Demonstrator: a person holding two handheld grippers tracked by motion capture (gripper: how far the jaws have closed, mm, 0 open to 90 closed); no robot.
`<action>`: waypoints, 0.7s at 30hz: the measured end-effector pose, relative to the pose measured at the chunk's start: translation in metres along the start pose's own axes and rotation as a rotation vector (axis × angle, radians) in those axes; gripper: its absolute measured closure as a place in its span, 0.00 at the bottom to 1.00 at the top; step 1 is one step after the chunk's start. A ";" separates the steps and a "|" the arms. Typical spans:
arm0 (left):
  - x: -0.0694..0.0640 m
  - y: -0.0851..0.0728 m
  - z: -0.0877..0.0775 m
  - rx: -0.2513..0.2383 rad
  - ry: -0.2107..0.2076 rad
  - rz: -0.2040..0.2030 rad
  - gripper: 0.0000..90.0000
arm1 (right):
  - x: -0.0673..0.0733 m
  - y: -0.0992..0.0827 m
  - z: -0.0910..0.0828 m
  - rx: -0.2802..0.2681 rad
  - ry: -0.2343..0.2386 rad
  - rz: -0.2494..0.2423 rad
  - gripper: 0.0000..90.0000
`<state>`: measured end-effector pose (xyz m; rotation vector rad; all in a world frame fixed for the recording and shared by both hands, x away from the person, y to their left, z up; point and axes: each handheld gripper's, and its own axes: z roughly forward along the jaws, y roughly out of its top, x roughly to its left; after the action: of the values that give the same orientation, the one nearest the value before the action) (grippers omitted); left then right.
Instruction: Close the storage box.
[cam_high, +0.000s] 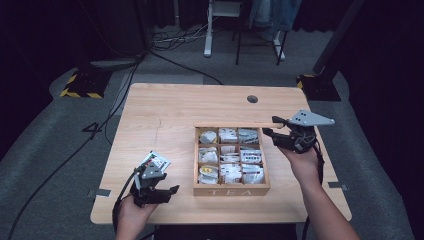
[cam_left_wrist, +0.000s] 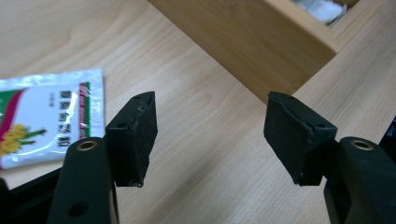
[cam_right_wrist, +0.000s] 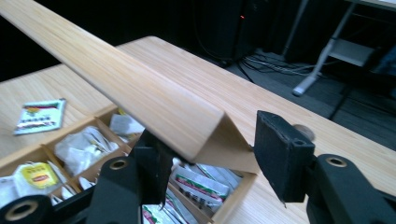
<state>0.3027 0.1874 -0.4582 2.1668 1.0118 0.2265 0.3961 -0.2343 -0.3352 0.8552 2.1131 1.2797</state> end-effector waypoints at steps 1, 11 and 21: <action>0.000 -0.001 0.003 0.006 -0.002 0.003 0.40 | 0.001 0.001 -0.001 0.007 -0.005 -0.001 0.54; 0.000 -0.009 0.022 0.068 -0.007 0.016 0.40 | 0.002 0.004 -0.013 0.024 0.015 0.006 0.57; 0.000 -0.012 0.037 0.044 -0.019 0.032 0.40 | 0.007 0.006 -0.021 0.073 0.015 -0.013 0.60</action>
<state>0.3118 0.1722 -0.4932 2.2219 0.9802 0.1997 0.3777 -0.2390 -0.3213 0.8633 2.1860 1.2125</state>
